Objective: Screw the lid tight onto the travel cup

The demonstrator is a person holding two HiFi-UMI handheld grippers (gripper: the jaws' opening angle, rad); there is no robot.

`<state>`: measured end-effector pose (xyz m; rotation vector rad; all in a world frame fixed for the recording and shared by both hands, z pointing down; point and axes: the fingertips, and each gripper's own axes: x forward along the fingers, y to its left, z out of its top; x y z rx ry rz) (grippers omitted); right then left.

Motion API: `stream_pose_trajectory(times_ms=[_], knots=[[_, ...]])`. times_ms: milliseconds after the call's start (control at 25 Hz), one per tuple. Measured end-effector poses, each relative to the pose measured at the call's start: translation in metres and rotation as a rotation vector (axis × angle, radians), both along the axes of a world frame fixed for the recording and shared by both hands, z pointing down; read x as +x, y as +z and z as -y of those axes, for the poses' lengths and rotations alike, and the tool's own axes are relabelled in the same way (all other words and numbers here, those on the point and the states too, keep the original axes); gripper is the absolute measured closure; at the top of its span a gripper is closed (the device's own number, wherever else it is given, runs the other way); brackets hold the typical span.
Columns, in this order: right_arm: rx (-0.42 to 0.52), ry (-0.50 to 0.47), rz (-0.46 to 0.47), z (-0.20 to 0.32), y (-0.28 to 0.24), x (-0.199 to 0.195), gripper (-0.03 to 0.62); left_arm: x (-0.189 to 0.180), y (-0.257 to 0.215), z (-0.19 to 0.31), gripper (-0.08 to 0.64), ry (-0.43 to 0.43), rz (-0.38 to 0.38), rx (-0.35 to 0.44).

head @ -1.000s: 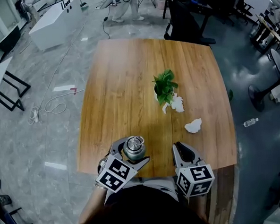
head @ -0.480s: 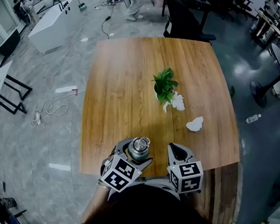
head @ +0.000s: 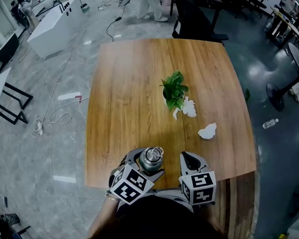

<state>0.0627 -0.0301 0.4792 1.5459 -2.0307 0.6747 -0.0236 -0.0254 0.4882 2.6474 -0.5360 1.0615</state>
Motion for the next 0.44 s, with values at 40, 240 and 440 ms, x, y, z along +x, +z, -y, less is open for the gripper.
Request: stream_pose_trajectory(times_ms=[40,240,440], knots=[[0.002,0.001,-0.004,0.0006,-0.0002,0.0005,0.571,0.0007,0.0002,0.0004,0.175,0.002,0.001,-0.002],[0.011,-0.003,-0.014,-0.0019,-0.0026,0.0003,0.572,0.0027,0.0008,-0.0007,0.175,0.015,0.005,-0.006],[0.012,-0.001,-0.004,-0.0067,-0.0034,-0.0004,0.571,0.0026,0.0020,-0.0033,0.175,0.013,0.008,-0.005]])
